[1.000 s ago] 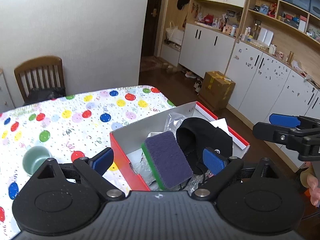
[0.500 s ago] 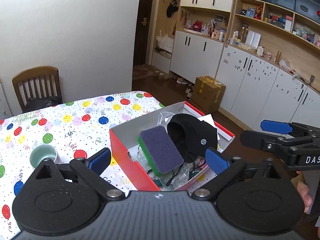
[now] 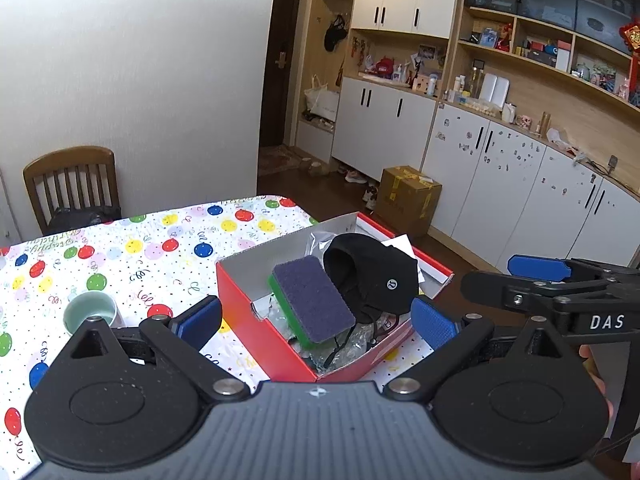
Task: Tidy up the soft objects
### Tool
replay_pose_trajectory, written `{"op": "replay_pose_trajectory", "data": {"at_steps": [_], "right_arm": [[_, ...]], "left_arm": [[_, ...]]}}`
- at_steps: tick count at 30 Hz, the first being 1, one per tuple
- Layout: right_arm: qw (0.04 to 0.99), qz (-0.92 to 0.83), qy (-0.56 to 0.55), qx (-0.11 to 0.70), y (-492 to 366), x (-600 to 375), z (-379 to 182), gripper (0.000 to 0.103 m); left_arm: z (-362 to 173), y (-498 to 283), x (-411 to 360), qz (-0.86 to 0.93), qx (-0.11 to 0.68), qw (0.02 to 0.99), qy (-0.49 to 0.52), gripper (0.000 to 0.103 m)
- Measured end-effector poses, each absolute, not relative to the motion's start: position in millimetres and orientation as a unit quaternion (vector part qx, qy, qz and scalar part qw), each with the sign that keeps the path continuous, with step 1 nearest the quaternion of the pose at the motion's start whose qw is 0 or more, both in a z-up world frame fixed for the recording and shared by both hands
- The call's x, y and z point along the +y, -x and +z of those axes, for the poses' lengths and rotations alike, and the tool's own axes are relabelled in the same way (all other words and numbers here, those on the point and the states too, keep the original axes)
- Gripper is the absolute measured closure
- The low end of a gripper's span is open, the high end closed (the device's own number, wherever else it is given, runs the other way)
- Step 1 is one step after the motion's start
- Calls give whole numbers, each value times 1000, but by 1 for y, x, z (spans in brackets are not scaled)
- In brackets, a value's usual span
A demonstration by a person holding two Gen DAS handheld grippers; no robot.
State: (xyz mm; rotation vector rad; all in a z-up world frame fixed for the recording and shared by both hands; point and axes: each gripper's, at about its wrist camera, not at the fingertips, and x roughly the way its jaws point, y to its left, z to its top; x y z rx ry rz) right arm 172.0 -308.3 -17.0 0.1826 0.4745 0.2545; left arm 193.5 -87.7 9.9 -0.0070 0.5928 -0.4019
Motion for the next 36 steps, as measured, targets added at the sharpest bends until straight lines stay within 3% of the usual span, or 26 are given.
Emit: {"op": "replay_pose_trajectory", "data": {"at_steps": [36], "right_arm": [[965,95,-95,226,-156,-290,-17,0]], "left_arm": [[13,-180,-70,-207,272,940,10,2]]}}
